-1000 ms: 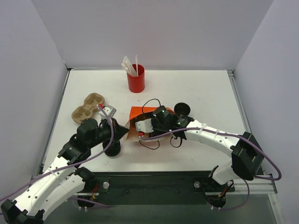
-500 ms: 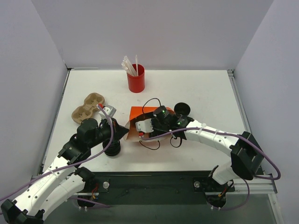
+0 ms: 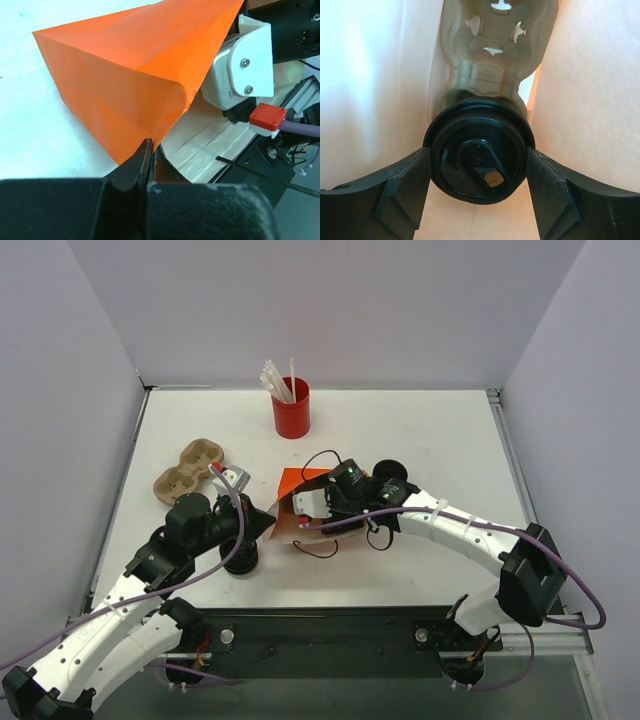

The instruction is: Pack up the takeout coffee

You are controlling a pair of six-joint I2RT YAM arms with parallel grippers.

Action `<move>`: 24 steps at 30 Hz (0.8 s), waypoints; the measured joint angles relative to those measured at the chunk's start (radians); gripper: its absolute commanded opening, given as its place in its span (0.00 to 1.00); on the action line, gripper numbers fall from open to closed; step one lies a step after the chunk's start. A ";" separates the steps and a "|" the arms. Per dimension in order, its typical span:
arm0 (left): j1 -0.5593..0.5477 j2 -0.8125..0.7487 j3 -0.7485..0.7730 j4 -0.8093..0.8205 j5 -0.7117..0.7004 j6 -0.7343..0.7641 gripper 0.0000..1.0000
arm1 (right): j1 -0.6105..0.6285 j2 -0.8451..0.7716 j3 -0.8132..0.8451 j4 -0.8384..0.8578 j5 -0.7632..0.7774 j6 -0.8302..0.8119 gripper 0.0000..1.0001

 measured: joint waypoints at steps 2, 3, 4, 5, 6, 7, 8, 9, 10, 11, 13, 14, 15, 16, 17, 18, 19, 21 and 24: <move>0.000 0.001 0.000 0.000 0.000 0.001 0.00 | -0.002 0.000 0.006 -0.015 0.001 0.004 0.64; 0.000 0.002 0.000 0.000 0.000 0.003 0.00 | -0.002 0.000 0.006 -0.018 0.001 0.005 0.63; 0.000 0.002 0.000 0.000 0.000 0.004 0.00 | -0.003 0.001 0.006 -0.019 0.002 0.005 0.62; 0.000 0.002 0.000 0.000 0.000 0.005 0.00 | -0.004 0.001 0.006 -0.018 0.002 0.004 0.62; 0.000 0.002 0.000 0.001 0.000 0.006 0.00 | -0.005 0.002 0.006 -0.018 0.001 0.004 0.62; 0.000 0.002 0.000 0.001 0.000 0.007 0.00 | -0.007 0.003 0.006 -0.015 -0.001 0.006 0.62; 0.000 0.003 0.000 0.002 0.000 0.007 0.00 | -0.010 0.005 0.005 -0.011 -0.002 0.008 0.64; 0.000 0.004 0.000 0.002 0.000 0.007 0.00 | -0.013 0.007 0.004 -0.005 -0.002 0.011 0.66; 0.000 0.006 0.000 0.003 0.000 0.007 0.00 | -0.014 0.007 -0.003 0.006 -0.002 0.014 0.67; 0.000 0.008 0.000 0.005 0.001 0.006 0.00 | -0.016 0.007 -0.012 0.020 -0.002 0.017 0.69; 0.000 0.011 0.000 0.005 0.002 0.002 0.00 | -0.018 0.007 -0.031 0.048 -0.002 0.020 0.70; 0.000 0.011 0.000 0.006 0.003 -0.004 0.00 | -0.019 0.007 -0.040 0.060 -0.002 0.021 0.70; 0.000 0.011 0.000 0.008 0.004 -0.010 0.00 | -0.020 0.007 -0.047 0.072 -0.002 0.022 0.70; 0.000 0.011 0.000 0.010 0.006 -0.015 0.00 | -0.021 0.007 -0.054 0.083 -0.002 0.022 0.70; 0.000 0.011 0.000 0.011 0.007 -0.025 0.00 | -0.021 0.007 -0.060 0.093 -0.002 0.022 0.70; 0.000 0.011 -0.001 0.013 0.010 -0.034 0.00 | -0.022 0.006 -0.066 0.103 -0.002 0.022 0.70; 0.000 0.011 -0.004 0.018 0.013 -0.042 0.00 | -0.023 0.006 -0.071 0.111 -0.002 0.022 0.70; 0.000 0.009 -0.012 0.026 0.020 -0.060 0.00 | -0.029 0.006 -0.077 0.121 -0.005 0.021 0.70; 0.000 0.008 -0.019 0.038 0.024 -0.075 0.00 | -0.037 0.006 -0.079 0.126 -0.010 0.020 0.70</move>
